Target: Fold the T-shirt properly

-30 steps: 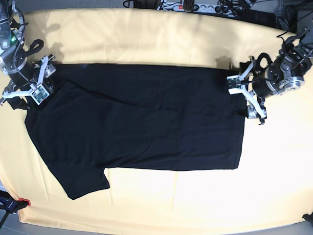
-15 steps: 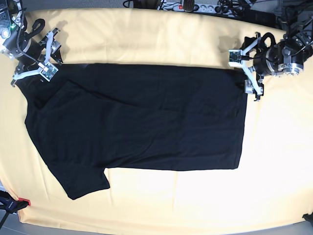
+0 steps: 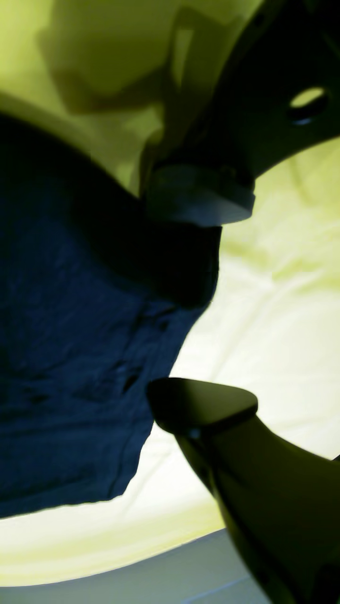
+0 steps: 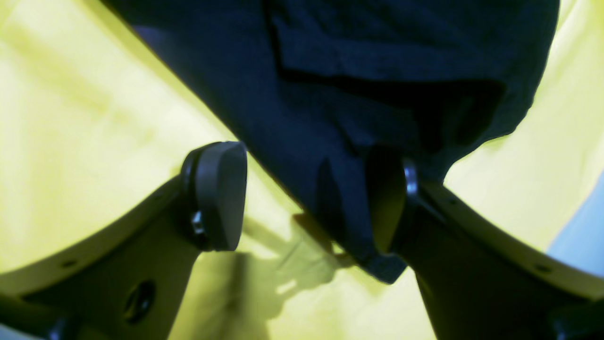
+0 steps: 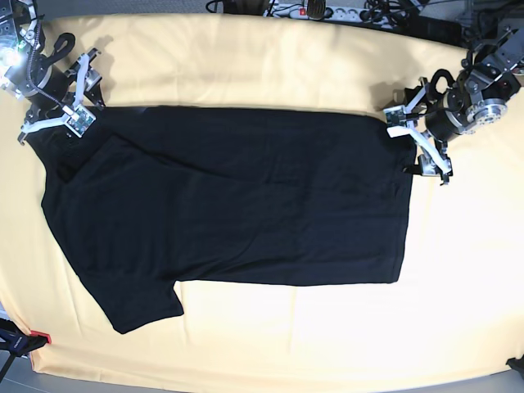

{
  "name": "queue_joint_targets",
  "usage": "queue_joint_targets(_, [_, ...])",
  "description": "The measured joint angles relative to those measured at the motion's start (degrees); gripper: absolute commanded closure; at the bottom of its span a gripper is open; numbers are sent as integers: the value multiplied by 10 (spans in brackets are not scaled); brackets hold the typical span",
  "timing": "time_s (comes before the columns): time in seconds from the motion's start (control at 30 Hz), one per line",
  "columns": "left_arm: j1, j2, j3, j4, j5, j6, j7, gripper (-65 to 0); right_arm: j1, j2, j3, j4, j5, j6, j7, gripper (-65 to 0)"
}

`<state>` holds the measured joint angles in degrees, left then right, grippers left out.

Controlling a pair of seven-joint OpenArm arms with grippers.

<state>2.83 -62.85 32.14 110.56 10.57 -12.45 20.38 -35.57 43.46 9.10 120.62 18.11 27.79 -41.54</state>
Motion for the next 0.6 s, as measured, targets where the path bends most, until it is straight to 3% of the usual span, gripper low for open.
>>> queue_joint_targets(0.2, [-2, 14, -2, -6, 3, -2, -2, -492, 0, 0, 0, -69, -36, 32, 47, -401])
queue_joint_targets(0.4, [-2, 14, -2, -6, 4, -2, -2, -489, 0, 0, 0, -82, -47, 44, 57, -400])
queue_joint_targets(0.47, [-1, 14, -2, -5, 15, -2, -5, -426, 0, 0, 0, -88, -50, 31, 82, -368])
queue_joint_targets(0.53, [-1, 15, -2, -3, 25, -11, -4, -319, 2, -1, 0, -94, -70, 22, 100, -331])
queue_joint_targets(0.6, [0, 17, 0, 0, 28, -13, -1, -252, 12, -1, 0, -108, -78, 24, 101, -331])
